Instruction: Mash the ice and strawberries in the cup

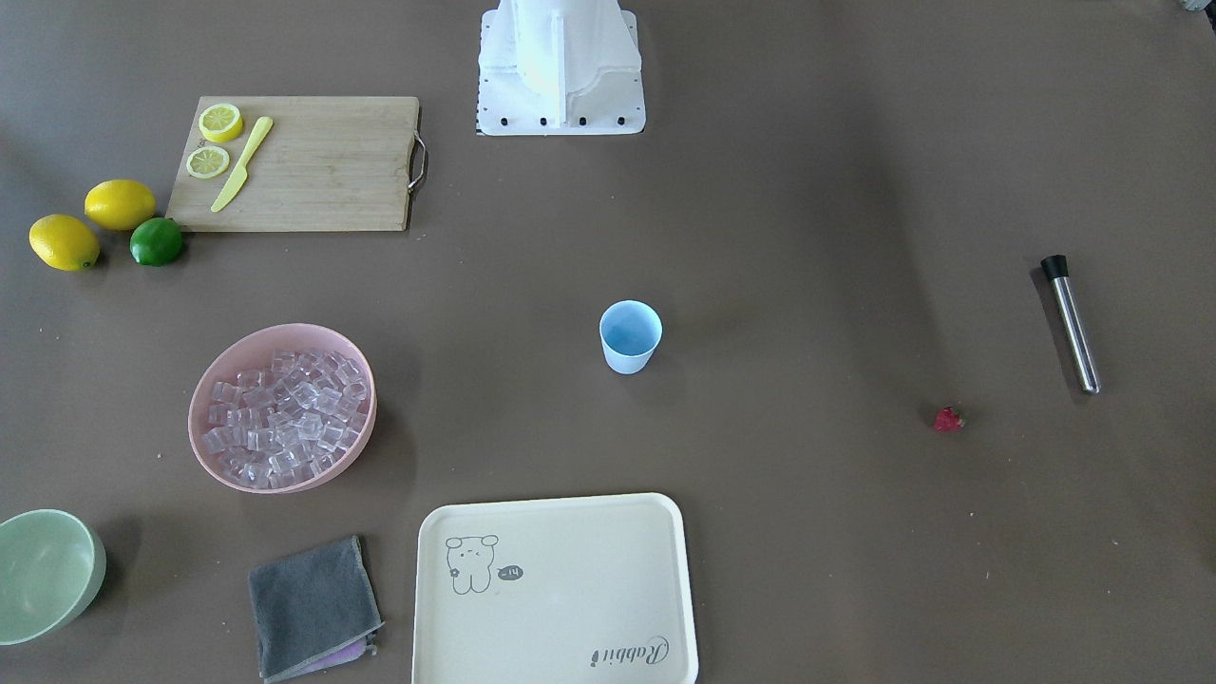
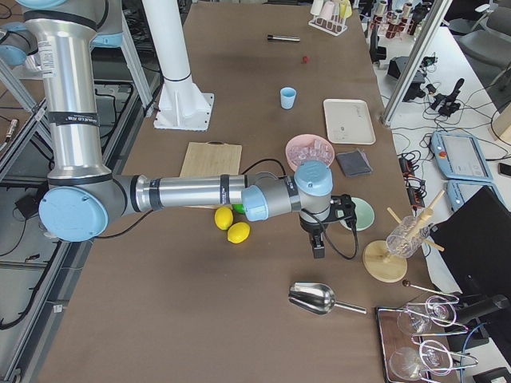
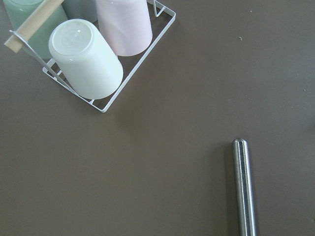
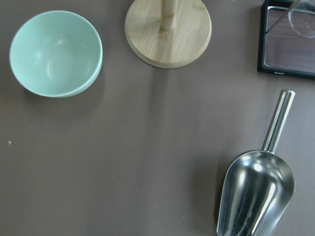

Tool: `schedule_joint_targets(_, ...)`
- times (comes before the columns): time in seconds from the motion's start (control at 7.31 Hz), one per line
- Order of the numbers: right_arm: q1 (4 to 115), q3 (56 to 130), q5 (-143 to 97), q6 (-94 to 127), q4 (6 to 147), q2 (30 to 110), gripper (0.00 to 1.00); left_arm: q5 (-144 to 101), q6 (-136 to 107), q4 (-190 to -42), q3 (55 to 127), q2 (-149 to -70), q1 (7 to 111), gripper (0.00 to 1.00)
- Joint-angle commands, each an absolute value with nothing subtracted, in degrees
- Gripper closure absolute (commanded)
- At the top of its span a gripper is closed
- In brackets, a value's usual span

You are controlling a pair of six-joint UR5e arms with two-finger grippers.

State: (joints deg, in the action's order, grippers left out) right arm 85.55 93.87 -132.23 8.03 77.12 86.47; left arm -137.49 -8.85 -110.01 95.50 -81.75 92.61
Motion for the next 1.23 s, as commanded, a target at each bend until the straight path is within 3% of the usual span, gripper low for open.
schedule_joint_targets(0.0, 81.7, 100.3, -131.4, 9.0, 77.2, 84.8, 0.0, -137.8, -9.3, -110.2, 96.1, -81.0, 92.9, 0.01)
schedule_joint_targets(0.55, 68.5, 105.6, -125.9, 23.1, 69.6, 83.9, 0.0, -138.9, -9.1, -110.3, 95.7, -80.9, 93.1, 0.01)
schedule_joint_targets(1.09, 55.2, 101.4, -118.3, 30.9, 69.7, 71.0, 0.01, -138.9, -9.0, -110.2, 95.4, -80.9, 93.2, 0.01)
